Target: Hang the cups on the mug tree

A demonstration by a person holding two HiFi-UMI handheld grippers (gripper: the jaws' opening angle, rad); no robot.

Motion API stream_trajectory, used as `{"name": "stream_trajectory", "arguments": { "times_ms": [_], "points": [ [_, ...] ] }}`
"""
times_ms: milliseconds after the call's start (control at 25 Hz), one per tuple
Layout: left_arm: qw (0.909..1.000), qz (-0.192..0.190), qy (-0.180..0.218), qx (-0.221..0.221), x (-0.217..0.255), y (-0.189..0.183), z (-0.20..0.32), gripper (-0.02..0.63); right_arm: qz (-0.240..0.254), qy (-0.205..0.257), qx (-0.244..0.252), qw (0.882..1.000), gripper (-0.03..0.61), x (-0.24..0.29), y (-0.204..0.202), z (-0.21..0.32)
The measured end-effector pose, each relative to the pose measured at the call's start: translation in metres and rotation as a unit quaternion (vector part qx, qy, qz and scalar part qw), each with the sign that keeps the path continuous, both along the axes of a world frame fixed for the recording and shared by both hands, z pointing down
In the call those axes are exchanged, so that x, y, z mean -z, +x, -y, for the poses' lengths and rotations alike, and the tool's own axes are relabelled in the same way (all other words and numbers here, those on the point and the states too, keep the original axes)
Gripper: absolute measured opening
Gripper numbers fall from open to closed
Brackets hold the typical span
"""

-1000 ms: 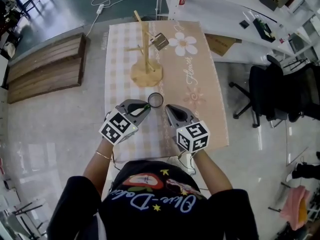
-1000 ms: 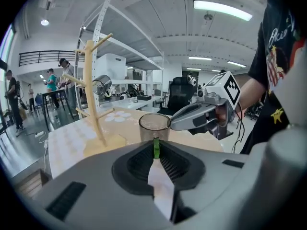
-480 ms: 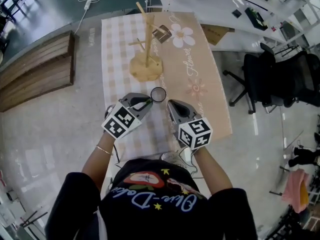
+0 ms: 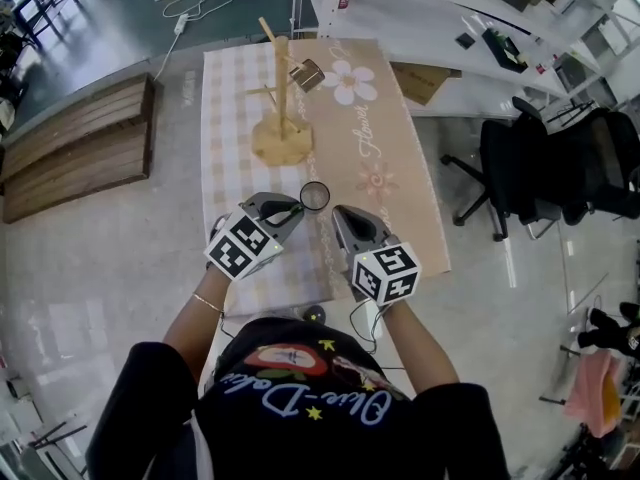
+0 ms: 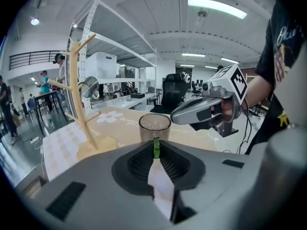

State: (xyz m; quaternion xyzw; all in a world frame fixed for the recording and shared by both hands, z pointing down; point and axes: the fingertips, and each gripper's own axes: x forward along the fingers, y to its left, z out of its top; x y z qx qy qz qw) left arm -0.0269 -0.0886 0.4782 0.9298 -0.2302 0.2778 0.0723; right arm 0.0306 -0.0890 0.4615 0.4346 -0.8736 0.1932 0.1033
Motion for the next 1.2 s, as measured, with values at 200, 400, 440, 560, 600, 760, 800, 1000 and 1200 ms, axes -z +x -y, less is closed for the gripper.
{"name": "stream_trajectory", "arguments": {
  "times_ms": [200, 400, 440, 560, 600, 760, 800, 1000, 1200],
  "points": [
    [1.0000, 0.006, 0.007, 0.002, 0.006, 0.009, -0.016, 0.048, 0.006, 0.006, 0.007, 1.000, 0.009, 0.004, 0.012, -0.015],
    [0.9998, 0.005, 0.009, 0.018, 0.014, 0.012, -0.037, 0.048, 0.013, 0.012, 0.025, 1.000, 0.009, 0.007, 0.013, -0.032],
    [0.9997, 0.006, 0.010, 0.022, 0.015, 0.011, -0.041, 0.048, 0.014, 0.013, 0.030, 0.999, 0.009, 0.007, 0.012, -0.035],
    [0.9993, 0.015, 0.013, 0.030, 0.016, 0.007, -0.052, 0.048, 0.021, 0.016, 0.042, 0.999, 0.009, 0.007, 0.006, -0.042],
    [0.9992, 0.018, 0.013, 0.033, 0.017, 0.006, -0.055, 0.048, 0.023, 0.018, 0.045, 0.999, 0.009, 0.008, 0.005, -0.044],
    [0.9986, 0.025, 0.015, 0.044, 0.021, 0.000, -0.065, 0.048, 0.035, 0.020, 0.056, 0.998, 0.009, 0.009, -0.002, -0.048],
    [0.9985, 0.027, 0.016, 0.046, 0.022, -0.002, -0.067, 0.048, 0.039, 0.020, 0.060, 0.997, 0.009, 0.009, -0.005, -0.050],
    [0.9981, 0.029, 0.020, 0.050, 0.027, -0.006, -0.073, 0.048, 0.049, 0.024, 0.067, 0.996, 0.009, 0.011, -0.013, -0.055],
    [0.9980, 0.035, 0.020, 0.049, 0.030, -0.004, -0.077, 0.048, 0.058, 0.019, 0.067, 0.996, 0.009, 0.009, -0.013, -0.062]
  ]
}}
